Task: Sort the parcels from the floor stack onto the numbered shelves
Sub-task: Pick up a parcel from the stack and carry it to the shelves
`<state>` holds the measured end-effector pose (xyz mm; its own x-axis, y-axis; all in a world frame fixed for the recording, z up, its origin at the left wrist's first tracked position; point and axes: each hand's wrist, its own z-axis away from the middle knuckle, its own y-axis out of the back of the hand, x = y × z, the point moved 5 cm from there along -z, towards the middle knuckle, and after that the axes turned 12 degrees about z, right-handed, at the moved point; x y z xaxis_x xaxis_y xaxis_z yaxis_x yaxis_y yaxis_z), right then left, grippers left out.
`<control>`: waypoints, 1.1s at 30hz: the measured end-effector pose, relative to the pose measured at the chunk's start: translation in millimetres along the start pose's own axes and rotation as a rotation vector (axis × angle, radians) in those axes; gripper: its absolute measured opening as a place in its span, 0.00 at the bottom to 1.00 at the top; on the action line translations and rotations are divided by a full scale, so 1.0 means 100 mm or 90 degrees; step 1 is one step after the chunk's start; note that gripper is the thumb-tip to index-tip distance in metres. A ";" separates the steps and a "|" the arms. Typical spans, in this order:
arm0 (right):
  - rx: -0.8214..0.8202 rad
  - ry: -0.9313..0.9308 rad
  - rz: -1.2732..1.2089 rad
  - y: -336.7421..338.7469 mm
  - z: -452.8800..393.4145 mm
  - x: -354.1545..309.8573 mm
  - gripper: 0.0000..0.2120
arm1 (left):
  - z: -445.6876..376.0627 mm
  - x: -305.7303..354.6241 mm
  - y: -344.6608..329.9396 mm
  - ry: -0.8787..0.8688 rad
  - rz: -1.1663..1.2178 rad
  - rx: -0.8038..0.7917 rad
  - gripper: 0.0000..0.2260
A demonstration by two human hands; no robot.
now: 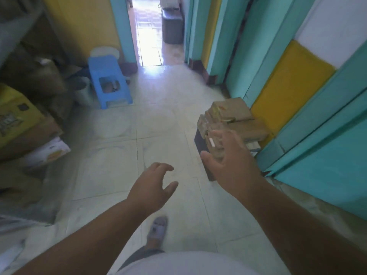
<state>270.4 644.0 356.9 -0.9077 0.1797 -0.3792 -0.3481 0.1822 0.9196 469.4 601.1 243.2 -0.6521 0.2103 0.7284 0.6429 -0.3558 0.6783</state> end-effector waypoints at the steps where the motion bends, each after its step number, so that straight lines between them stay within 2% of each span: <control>1: 0.002 -0.015 -0.004 -0.02 -0.21 0.00 0.25 | -0.29 -0.01 0.08 -0.011 -0.009 -0.010 0.19; 6: 0.062 -0.107 0.001 0.15 -1.05 0.29 0.25 | -1.61 0.24 0.31 -0.070 -0.052 -0.105 0.20; 11: 0.063 -0.215 0.050 0.16 -1.83 0.93 0.26 | -2.86 0.53 -0.08 -0.106 -0.040 -0.188 0.21; 15: 0.060 -0.231 0.047 0.13 -2.64 1.40 0.26 | -3.77 0.75 -0.42 -0.081 -0.008 -0.224 0.20; 21: 0.033 -0.257 0.033 0.17 -3.84 1.80 0.25 | -4.88 0.89 -0.33 -0.076 -0.029 -0.256 0.21; 25: 0.041 -0.286 0.035 -0.01 -4.46 2.02 0.25 | -5.65 0.82 -0.44 -0.070 -0.029 -0.277 0.19; 33: 0.044 -0.491 0.023 -0.59 -5.34 2.50 0.26 | -7.36 0.81 -0.99 -0.145 -0.078 -0.466 0.18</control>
<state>-61.3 161.9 262.3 -0.4887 0.8046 -0.3372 -0.2830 0.2194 0.9337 56.8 -16.8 163.7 -0.5522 0.4404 0.7079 0.0904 -0.8124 0.5760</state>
